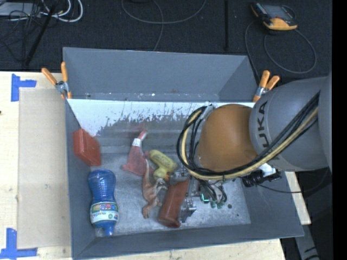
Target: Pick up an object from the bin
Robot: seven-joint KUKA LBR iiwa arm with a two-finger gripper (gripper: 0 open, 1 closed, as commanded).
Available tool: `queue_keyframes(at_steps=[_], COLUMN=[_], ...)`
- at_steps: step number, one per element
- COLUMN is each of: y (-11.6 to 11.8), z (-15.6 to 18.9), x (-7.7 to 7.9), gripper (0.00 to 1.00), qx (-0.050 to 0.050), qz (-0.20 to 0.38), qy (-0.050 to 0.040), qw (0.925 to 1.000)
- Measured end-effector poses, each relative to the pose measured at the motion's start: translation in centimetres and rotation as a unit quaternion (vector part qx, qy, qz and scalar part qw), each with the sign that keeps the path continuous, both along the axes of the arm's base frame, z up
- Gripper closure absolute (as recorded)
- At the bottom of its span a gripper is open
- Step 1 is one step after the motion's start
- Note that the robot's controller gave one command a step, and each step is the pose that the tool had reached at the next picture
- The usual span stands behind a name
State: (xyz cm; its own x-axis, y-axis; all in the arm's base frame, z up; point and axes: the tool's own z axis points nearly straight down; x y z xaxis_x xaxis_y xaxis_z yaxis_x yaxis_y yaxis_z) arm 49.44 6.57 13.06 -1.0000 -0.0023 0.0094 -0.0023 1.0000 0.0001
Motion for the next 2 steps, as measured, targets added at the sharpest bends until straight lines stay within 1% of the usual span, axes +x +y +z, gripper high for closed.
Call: queue_keyframes(at_steps=[1, 2], y=[0.0, 2.0], z=[0.4, -3.9], x=[0.2, 3.7], gripper=[0.0, 0.0], qx=[0.0, 0.0], qz=[-0.002, 0.133], qy=[-0.0033, -0.0065], qw=[1.0, 0.9911])
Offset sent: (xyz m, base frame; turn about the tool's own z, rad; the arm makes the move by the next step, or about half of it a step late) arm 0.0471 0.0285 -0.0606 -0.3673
